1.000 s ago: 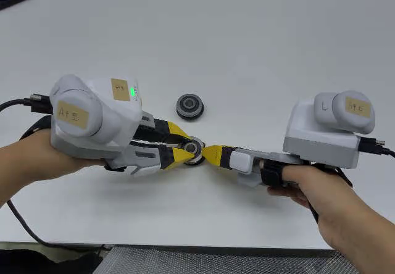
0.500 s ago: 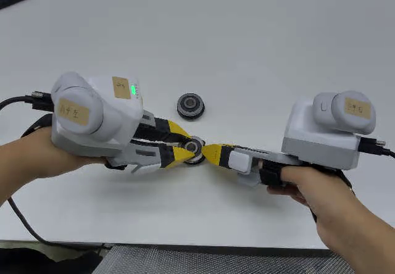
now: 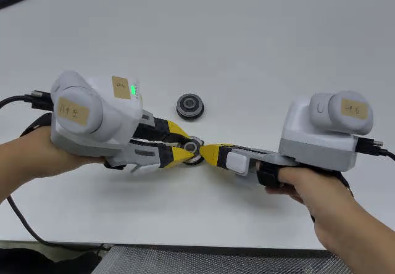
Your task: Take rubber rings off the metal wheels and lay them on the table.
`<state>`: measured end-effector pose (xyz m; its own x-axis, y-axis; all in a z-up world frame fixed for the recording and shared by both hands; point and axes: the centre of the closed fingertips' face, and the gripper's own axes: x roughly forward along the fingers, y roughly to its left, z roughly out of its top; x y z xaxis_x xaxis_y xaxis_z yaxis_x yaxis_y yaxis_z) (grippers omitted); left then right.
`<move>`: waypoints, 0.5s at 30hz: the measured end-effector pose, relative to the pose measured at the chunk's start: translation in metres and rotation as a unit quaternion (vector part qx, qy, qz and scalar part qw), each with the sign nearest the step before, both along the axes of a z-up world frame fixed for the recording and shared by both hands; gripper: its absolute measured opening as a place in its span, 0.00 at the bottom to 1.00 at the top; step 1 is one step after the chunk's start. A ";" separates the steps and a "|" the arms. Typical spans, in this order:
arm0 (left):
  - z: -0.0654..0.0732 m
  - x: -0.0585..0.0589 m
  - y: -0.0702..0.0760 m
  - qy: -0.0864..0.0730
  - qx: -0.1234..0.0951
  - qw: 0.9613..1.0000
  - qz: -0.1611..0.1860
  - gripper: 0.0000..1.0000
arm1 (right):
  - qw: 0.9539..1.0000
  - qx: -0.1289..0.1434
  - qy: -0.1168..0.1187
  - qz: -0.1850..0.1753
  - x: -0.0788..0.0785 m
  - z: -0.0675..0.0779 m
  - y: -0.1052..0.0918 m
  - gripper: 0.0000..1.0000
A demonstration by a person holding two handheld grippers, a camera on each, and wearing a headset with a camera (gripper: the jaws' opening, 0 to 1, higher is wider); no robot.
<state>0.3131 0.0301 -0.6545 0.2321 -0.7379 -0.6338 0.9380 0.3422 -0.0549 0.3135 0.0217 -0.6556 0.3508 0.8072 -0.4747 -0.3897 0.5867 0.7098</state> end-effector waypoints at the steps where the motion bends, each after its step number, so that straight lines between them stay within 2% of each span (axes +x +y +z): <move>1: 0.000 0.000 0.000 0.000 0.000 1.000 0.000 0.12 | 1.000 0.000 -0.001 0.000 0.000 0.000 0.000 0.01; 6: 0.001 0.000 0.000 0.000 -0.001 1.000 0.001 0.12 | 1.000 -0.007 -0.012 0.006 -0.001 0.001 0.002 0.01; 15: 0.001 0.000 0.000 0.000 -0.001 1.000 -0.001 0.12 | 1.000 -0.007 -0.015 0.011 -0.002 0.001 0.004 0.01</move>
